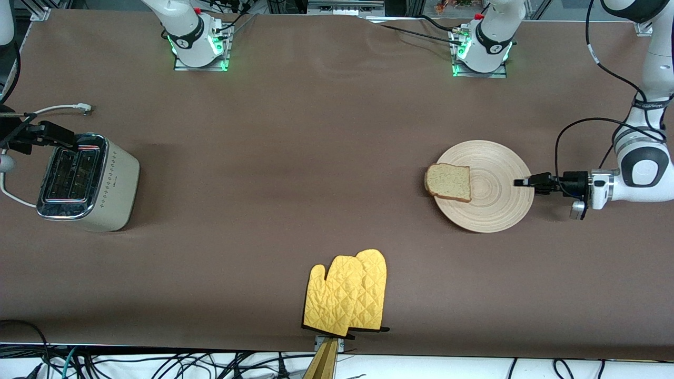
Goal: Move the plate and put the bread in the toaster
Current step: 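Push the wooden plate with the left gripper toward the toaster, then draw back the left gripper while the right gripper reaches the bread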
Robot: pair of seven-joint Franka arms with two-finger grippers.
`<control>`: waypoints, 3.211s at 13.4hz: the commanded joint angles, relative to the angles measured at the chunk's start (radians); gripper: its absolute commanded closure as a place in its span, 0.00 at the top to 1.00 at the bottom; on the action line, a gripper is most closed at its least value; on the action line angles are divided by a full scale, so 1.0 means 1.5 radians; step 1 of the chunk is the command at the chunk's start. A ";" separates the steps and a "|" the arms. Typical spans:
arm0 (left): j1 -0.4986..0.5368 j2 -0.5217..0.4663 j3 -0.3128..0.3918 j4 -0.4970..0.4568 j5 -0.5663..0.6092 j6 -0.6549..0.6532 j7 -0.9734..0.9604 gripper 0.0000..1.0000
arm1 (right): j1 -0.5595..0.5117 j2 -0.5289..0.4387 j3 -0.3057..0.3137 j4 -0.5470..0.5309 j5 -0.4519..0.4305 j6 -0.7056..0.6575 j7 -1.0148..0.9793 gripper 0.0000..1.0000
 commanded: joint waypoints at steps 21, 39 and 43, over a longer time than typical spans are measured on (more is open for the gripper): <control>-0.499 0.084 -0.078 0.017 -0.493 0.366 -0.097 0.00 | -0.002 0.041 0.004 0.000 0.007 0.007 -0.005 1.00; -0.256 -0.125 -0.044 -0.027 -0.088 0.259 -0.297 1.00 | 0.099 0.208 0.010 -0.134 0.416 0.275 0.033 1.00; -0.254 -0.227 -0.044 -0.031 0.148 0.260 -0.457 1.00 | 0.153 0.264 0.010 -0.135 0.479 0.331 0.031 1.00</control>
